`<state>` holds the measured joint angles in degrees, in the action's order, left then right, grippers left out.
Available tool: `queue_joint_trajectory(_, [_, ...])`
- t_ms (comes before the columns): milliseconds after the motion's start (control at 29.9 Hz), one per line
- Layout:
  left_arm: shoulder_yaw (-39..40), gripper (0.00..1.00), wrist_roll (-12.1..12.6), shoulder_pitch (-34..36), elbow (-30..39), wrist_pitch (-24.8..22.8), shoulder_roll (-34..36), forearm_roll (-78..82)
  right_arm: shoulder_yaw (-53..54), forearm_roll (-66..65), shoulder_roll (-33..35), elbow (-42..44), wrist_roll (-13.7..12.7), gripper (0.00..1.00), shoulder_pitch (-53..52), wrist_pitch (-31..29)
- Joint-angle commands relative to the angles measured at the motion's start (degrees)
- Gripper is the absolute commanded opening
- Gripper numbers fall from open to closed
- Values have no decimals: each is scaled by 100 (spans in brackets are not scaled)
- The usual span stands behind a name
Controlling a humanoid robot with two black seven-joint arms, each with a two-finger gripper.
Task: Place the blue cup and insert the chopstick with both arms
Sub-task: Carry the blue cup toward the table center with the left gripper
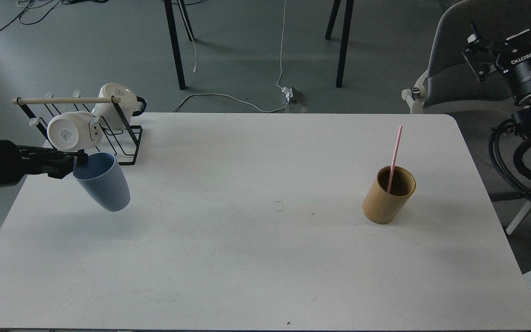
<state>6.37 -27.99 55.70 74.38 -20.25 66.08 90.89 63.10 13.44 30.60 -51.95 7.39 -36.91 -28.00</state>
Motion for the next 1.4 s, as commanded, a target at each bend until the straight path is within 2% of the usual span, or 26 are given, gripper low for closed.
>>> queue_joint_trajectory(0, [-12, 2, -1, 459, 156, -234, -708, 252, 1, 0, 16, 1, 0, 100, 0, 0])
queue_joint_trajectory(167, [5, 2, 30, 723, 165, -234, -1939, 1105, -43, -8, 148, 1, -9, 100, 0, 0])
queue_joint_trajectory(301, [-30, 2, 443, 855, 77, -260, -2783, 1475, -43, -8, 253, 1, -9, 100, 0, 0])
queue_joint_trajectory(401, [-39, 2, 724, 864, -299, -260, -3520, 1607, -52, -8, 306, 1, -9, 100, 0, 0])
queue_joint_trajectory(535, [-56, 2, 743, 873, -835, -260, -4470, 2107, -70, -8, 385, 1, -9, 100, 17, 0])
queue_joint_trajectory(735, [-74, 2, 743, 829, -1513, -269, -5209, 2759, -52, -8, 438, -8, -9, 100, 44, 0])
queue_joint_trajectory(969, [-83, 3, 734, 803, -1997, -243, -5483, 2768, -69, -8, 438, -8, -9, 100, 52, 0])
queue_joint_trajectory(1170, [-83, 4, 725, 768, -2129, -199, -5588, 2759, -113, -8, 420, -8, -9, 100, 52, 0])
queue_joint_trajectory(1370, [-92, 5, 734, 723, -2208, 82, -5597, 2759, -113, -105, 420, -17, -9, 100, 44, 0])
